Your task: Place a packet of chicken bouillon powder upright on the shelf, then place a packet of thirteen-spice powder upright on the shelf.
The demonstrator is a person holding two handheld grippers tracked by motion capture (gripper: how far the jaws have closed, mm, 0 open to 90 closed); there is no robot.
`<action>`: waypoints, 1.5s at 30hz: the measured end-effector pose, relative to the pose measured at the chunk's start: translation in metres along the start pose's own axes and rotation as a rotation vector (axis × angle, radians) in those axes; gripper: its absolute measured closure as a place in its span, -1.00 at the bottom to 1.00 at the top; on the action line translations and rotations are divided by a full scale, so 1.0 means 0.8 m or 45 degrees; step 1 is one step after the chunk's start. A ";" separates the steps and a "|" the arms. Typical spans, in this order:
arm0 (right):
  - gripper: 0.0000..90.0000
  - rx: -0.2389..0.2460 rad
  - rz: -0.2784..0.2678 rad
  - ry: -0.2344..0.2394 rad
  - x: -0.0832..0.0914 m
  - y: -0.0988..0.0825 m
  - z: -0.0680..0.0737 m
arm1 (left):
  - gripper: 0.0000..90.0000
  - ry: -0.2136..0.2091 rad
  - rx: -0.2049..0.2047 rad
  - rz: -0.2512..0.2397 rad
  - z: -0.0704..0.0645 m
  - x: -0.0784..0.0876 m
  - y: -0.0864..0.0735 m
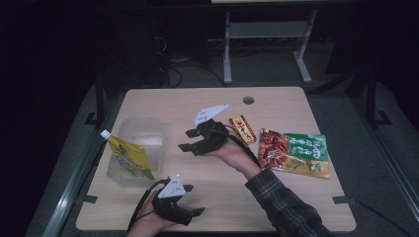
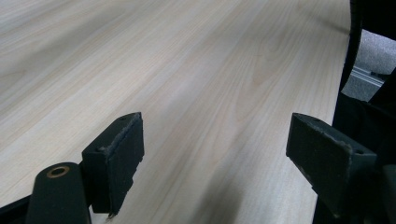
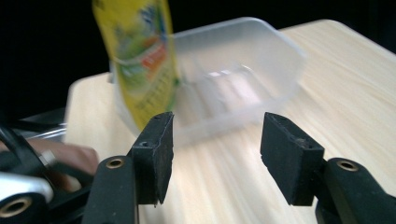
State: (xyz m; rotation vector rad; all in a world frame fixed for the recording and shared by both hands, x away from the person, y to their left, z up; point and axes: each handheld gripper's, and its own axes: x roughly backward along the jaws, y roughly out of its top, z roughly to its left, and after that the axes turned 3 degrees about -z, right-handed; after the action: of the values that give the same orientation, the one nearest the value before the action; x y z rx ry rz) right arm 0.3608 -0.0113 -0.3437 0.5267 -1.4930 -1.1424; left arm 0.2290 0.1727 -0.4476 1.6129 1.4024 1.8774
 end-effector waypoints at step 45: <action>1.00 -0.441 0.213 -0.737 0.056 -0.166 -0.221 | -0.56 0.006 0.035 0.023 0.011 0.005 -0.005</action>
State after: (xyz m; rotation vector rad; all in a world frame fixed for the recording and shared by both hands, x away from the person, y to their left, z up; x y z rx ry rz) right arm 0.4775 -0.1697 -0.4537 -0.1859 -1.7270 -1.4525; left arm 0.2342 0.1819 -0.4490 1.6399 1.4264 1.8813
